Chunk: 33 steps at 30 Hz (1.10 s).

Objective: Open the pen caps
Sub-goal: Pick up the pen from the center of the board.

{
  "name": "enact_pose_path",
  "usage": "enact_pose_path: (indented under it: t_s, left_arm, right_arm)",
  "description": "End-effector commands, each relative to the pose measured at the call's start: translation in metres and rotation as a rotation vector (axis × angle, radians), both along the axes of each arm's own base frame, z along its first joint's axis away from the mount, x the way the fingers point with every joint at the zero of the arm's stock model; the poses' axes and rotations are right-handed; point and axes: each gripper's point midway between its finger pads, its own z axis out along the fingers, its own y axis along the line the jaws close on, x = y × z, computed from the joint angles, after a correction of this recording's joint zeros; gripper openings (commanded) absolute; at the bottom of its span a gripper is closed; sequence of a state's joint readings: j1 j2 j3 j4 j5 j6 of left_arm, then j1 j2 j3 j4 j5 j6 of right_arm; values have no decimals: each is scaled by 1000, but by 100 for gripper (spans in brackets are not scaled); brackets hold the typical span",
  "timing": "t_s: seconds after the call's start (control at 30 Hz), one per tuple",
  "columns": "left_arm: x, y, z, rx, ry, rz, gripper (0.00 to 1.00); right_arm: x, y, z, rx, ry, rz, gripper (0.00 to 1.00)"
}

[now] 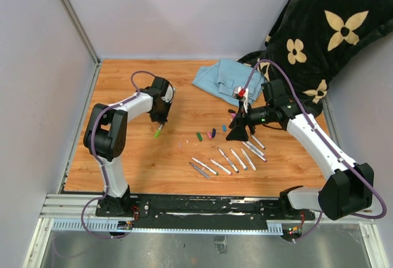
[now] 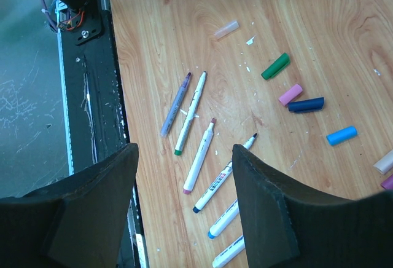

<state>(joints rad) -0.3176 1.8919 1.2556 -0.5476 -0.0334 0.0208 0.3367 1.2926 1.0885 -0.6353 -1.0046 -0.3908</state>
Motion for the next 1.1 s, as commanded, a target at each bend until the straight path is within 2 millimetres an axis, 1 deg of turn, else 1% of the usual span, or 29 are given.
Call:
enact_pose_path:
  t_s: [0.0,0.13,0.17,0.27,0.4,0.43,0.57,0.67,0.83,0.97,1.07]
  left_arm:
    - [-1,1,15,-8,-46,13,1]
    - [2,-1,36,-48,-125,38,0]
    - [2,-3,47,-69,-160,40,0]
    - [1,-14,72,-162,-254,42,1]
    - [-15,-44,106,-370,-362,-16,0]
    - [-25,-52,108,-423,-369,-35,0]
    - [-53,-84,131,-639,-393,-121,1]
    - [-73,-101,137,-749,-353,-175,0]
    - [-104,-132,136,-839,-255,-277,0]
    - [-125,-154,133,-890,-186,-350,0]
    - [-137,-165,131,-926,-135,-381,0]
  right_arm:
    - [-5,-4,3,27,22,1,64]
    - [-7,-3,4,38,29,10,64]
    - [-8,-3,5,42,29,14,64]
    - [-10,-2,6,56,27,27,64]
    - [-14,0,9,78,25,50,64]
    - [-14,0,11,84,18,55,64]
    - [-20,2,17,116,-12,91,64]
    - [-25,2,23,135,-52,115,64]
    - [-31,0,30,154,-158,156,64]
    - [-33,-3,30,146,-282,192,64]
    - [-33,-6,28,129,-419,242,63]
